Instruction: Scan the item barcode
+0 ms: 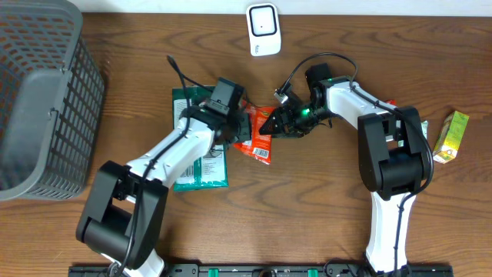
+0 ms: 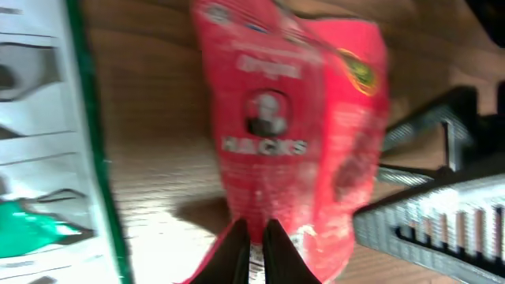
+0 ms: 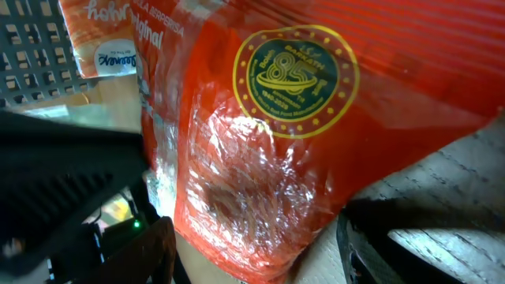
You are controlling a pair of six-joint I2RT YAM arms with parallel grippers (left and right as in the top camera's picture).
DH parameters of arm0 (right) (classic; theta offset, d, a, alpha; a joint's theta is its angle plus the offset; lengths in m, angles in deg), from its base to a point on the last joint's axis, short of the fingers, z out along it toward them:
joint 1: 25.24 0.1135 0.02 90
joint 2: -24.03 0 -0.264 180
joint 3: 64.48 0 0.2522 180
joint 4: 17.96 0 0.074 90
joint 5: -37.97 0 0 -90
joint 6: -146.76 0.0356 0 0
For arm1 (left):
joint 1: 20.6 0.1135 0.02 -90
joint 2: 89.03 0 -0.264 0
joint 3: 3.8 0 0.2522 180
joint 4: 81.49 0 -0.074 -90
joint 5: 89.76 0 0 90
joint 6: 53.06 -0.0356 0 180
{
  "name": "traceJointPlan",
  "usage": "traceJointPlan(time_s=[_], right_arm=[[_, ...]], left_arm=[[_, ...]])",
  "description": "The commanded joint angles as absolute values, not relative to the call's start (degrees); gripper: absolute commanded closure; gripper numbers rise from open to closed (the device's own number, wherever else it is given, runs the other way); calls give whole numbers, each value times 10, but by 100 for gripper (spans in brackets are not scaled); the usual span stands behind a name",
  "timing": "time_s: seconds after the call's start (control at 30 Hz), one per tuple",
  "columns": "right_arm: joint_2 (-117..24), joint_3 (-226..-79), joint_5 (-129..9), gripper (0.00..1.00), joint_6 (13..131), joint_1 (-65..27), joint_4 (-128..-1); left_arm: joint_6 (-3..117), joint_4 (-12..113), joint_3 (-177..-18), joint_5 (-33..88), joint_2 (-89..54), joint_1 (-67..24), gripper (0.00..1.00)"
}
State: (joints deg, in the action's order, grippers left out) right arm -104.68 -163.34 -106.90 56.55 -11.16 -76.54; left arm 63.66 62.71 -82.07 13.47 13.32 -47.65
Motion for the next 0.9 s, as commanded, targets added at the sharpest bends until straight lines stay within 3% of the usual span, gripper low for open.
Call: traceJointPlan(time_s=[0.0, 0.87], right_arm=[[-1045, -1627, -1058, 37, 569, -105, -762], [-1045, -1624, -1036, 42, 607, -82, -748]], left_arm=[[629, 630, -815, 137, 138, -486, 90], [647, 628, -815, 105, 212, -487, 87]])
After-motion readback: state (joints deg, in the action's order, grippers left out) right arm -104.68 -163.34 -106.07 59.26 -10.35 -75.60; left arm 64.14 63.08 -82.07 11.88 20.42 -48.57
